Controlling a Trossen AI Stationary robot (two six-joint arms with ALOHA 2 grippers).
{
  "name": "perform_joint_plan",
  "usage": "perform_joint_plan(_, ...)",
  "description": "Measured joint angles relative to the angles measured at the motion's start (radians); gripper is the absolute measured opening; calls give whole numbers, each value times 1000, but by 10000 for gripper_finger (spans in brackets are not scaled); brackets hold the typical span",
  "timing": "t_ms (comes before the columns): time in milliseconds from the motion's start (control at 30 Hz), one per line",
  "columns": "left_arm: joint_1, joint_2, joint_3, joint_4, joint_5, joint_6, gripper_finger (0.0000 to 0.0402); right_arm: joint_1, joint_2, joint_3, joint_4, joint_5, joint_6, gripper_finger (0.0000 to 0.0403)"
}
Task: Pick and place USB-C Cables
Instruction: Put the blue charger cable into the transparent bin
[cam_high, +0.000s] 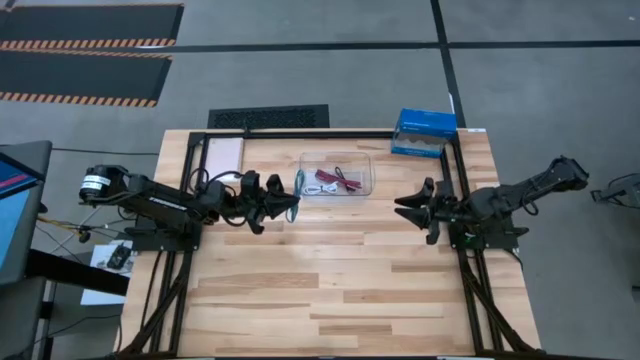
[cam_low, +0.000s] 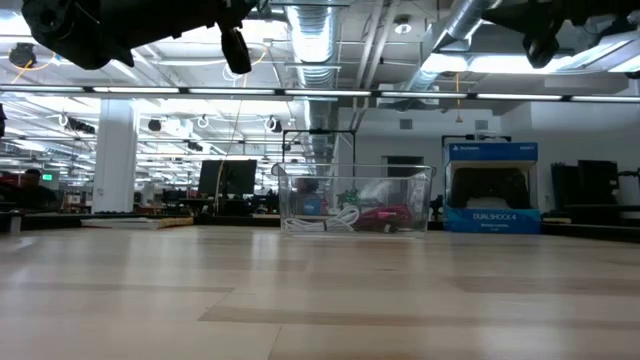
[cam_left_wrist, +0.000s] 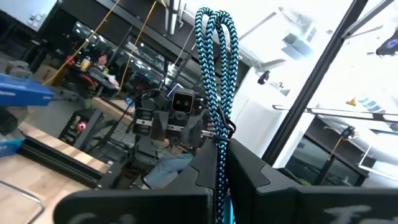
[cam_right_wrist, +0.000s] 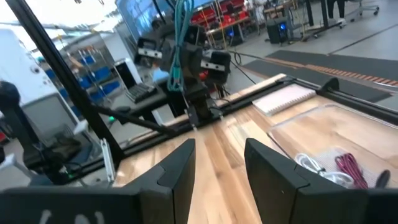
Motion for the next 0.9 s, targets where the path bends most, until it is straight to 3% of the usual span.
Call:
perform_joint_plan(200,0,0,0,-3,26,-6,0,-2,0,0,-38,8,2,164)
perform_joint_plan(467,0,0,0,-7,13,39,0,-13,8,0,25,3,202,164)
perform_joint_plan(733,0,0,0,-15,12,41,0,-13,8,0,20,8,292,164)
perform_joint_plan(900,0,0,0,-23,-37,40,0,-13,27,0,-6,9,291,164)
